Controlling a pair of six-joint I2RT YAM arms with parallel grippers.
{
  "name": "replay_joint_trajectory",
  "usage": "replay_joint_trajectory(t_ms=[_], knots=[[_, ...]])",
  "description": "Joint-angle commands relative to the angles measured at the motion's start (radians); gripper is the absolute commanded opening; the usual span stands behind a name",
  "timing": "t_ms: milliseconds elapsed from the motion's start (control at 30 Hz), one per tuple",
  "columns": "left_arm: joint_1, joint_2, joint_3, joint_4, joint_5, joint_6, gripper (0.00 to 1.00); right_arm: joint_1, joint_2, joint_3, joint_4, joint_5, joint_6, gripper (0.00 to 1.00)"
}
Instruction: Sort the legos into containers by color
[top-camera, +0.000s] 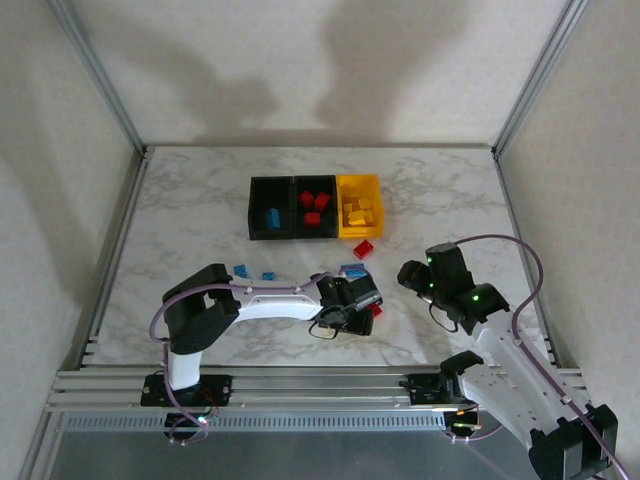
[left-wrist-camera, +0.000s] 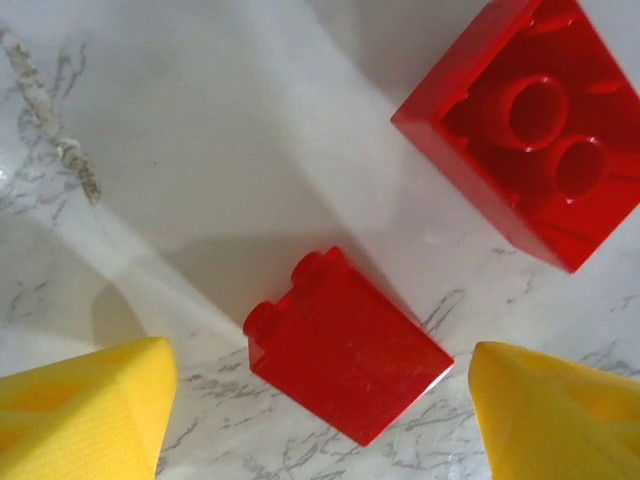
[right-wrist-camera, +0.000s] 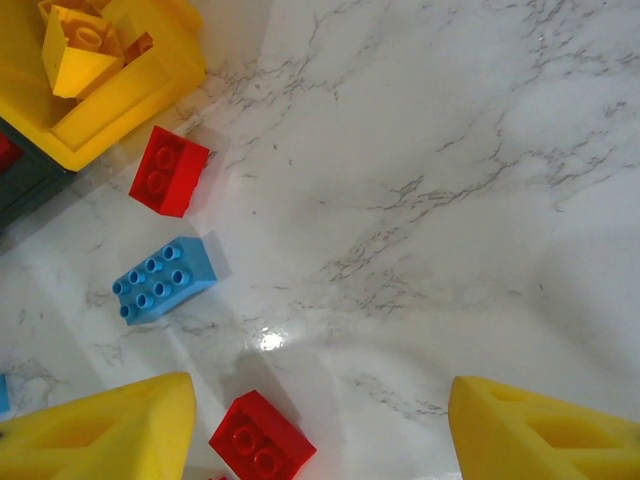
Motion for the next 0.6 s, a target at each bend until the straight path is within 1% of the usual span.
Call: replay_joint_trajectory(t_ms=[0,167,300,400,567], knots=[[-0.007,0.040,0.050,-0.085,-0.065,-0.025,0.75,-0.008,-0.022,-0.035,0.020,-0.023,-0.012,0.67],[-0.014,0.078,0.085,-0.118,-0.085,-0.026,0.70,-0.008,-0.037,-0.042,0.025,-0.021,-0.018,0.67],[-0.018,0.100,0.102,-0.145,-0.103,-0.016,0.60,-0.010,-0.037,-0.046,0.030,-0.019,-0.020,0.67],[-0.017,0.091,0.104,-0.158,-0.122,-0.010,0.57,-0.011,-0.035,-0.045,0.032,-0.019,-0.020,0.67],[-0.013,0.079,0.104,-0.159,-0.128,0.008,0.44,-0.010,-0.039,-0.049,0.033,-0.012,-0.013,0.67]])
